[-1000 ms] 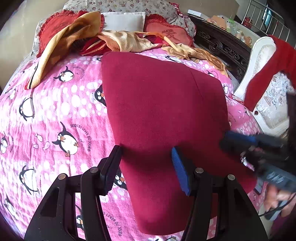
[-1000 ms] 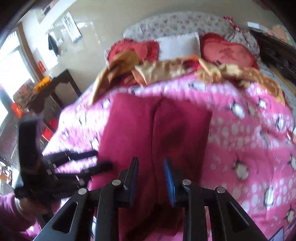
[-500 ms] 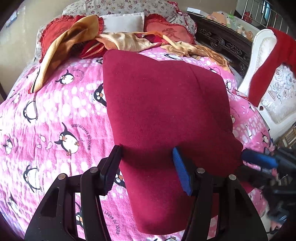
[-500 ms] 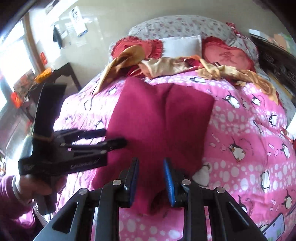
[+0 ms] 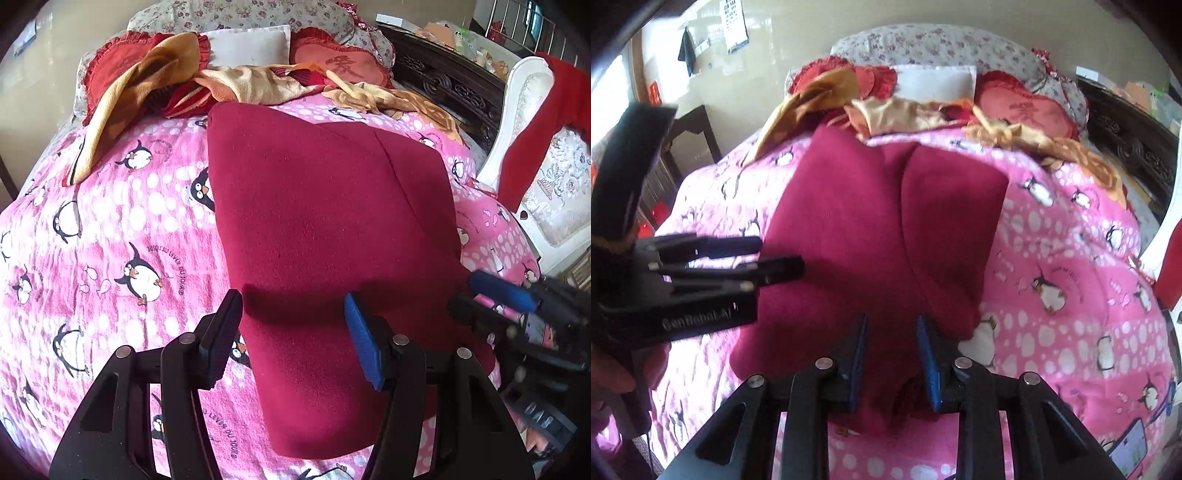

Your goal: Fold small clothes

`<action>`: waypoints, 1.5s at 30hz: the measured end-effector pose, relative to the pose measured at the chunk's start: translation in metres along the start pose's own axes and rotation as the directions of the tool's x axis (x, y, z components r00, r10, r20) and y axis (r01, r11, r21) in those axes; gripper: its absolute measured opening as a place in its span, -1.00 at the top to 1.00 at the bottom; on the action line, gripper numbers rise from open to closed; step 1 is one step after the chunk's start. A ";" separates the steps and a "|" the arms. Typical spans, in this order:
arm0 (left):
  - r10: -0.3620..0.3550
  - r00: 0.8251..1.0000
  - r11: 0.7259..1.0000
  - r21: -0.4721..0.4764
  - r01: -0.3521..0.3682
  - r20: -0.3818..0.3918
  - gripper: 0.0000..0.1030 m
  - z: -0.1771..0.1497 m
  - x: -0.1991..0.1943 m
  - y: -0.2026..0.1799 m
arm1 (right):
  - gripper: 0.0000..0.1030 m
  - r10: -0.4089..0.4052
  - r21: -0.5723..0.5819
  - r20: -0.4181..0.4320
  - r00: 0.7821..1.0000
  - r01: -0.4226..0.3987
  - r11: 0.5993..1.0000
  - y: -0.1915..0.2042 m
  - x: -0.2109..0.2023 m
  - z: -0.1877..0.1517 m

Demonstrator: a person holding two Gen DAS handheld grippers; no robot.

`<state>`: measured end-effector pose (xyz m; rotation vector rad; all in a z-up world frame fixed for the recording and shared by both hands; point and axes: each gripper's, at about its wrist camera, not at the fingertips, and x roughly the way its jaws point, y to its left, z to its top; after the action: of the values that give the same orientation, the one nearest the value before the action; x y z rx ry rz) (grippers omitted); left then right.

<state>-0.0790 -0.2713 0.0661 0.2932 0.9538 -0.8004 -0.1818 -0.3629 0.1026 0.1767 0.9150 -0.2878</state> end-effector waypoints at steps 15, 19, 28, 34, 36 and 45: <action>-0.014 1.000 0.999 -0.041 0.013 -0.022 -0.25 0.006 0.018 0.007 | 0.38 -0.038 0.214 0.030 0.999 0.030 0.976 -0.051 0.065 0.049; -0.016 1.000 0.999 -0.052 0.015 -0.022 -0.27 0.007 0.019 0.006 | 0.31 -0.034 0.229 0.042 0.999 0.023 0.973 -0.051 0.062 0.049; -0.020 1.000 0.998 -0.054 0.021 0.023 -0.27 0.004 -0.002 0.006 | -0.07 -0.013 0.277 0.089 0.996 -0.012 0.961 -0.048 0.024 0.023; -0.006 1.000 0.999 -0.054 0.007 0.027 -0.27 -0.004 -0.008 0.007 | -0.34 0.026 0.311 0.109 0.994 -0.059 0.949 -0.055 0.011 0.015; -0.001 1.000 0.998 -0.064 0.002 0.016 -0.27 -0.006 -0.006 0.009 | -0.35 0.024 0.311 0.103 0.994 -0.056 0.949 -0.058 0.011 0.016; 0.008 1.000 0.997 -0.079 -0.006 0.023 -0.27 -0.007 -0.009 0.015 | -0.35 0.027 0.273 0.074 0.997 -0.047 0.961 -0.045 0.016 0.020</action>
<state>-0.0756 -0.2524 0.0676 0.2178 0.9598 -0.7562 -0.1723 -0.4135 0.1004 0.4370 0.7995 -0.3837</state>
